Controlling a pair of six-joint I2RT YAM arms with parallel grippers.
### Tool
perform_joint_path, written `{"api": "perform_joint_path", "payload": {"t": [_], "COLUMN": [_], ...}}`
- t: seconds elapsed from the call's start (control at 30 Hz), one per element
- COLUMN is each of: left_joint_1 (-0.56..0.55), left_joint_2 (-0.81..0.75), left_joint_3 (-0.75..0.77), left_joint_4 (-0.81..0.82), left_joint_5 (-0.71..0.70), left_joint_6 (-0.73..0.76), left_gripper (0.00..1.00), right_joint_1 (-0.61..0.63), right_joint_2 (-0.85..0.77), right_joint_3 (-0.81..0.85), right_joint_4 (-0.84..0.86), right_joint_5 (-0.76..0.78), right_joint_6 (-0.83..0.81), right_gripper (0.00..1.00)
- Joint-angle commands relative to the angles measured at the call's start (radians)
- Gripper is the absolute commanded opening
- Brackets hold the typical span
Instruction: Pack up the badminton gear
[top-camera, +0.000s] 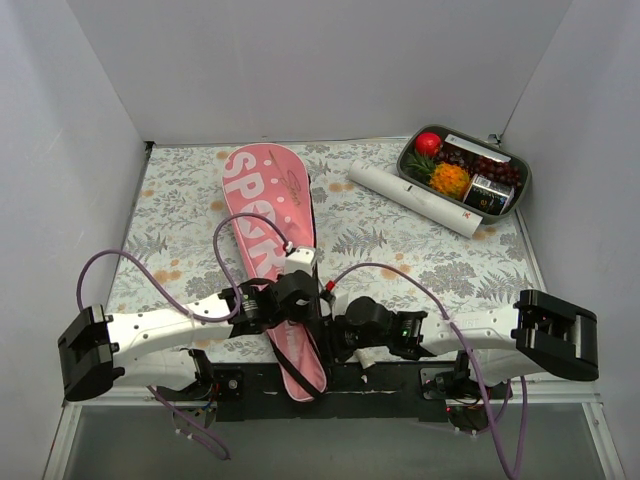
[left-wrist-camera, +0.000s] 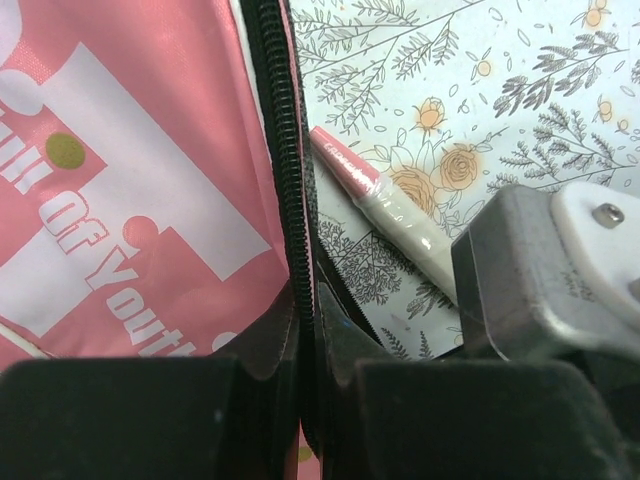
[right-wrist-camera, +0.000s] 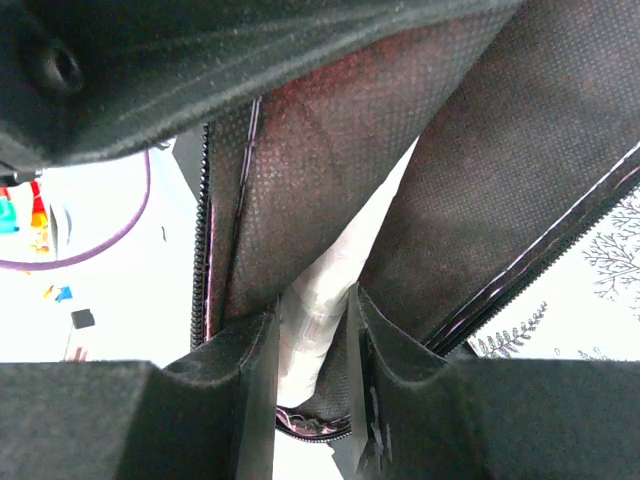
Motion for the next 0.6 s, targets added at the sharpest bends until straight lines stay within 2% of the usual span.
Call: {"api": "perform_joint_path", "payload": {"t": [0.0,0.03,0.13,0.3,0.33,0.43,0.53,0.57], "left_joint_1": [-0.032,-0.031,-0.032,-0.031,-0.029,-0.028,-0.026,-0.025], "left_joint_2": [-0.049,-0.053,-0.076,-0.095,-0.098,-0.115,-0.138,-0.147], "left_joint_3": [-0.047,-0.062,-0.085,-0.113,-0.119,-0.140,-0.150,-0.148], "left_joint_4": [0.128,0.134,0.143,0.123,0.122,0.114,0.088,0.077], "left_joint_5": [0.072,0.052,0.029,-0.017,-0.020,-0.037,-0.058,-0.069], "left_joint_6": [0.007,0.012,0.033,0.035,0.033,0.024,0.003,-0.002], "left_gripper": [0.00,0.00,0.00,0.00,0.00,0.00,0.00,0.00], "right_joint_1": [0.005,0.007,0.005,0.005,0.005,0.005,0.005,0.004], "right_joint_2": [0.009,0.020,0.011,-0.092,-0.107,-0.187,-0.265,-0.282], "right_joint_3": [-0.005,-0.011,-0.008,0.040,0.052,0.093,0.150,0.170], "right_joint_4": [0.432,0.433,0.365,0.156,0.069,-0.100,-0.253,-0.368], "right_joint_5": [-0.027,-0.033,-0.038,0.023,0.049,0.092,0.215,0.321], "right_joint_6": [-0.076,-0.079,-0.110,-0.186,-0.214,-0.246,-0.285,-0.300], "right_gripper": [0.26,0.39,0.50,0.60,0.64,0.68,0.69,0.69]}}
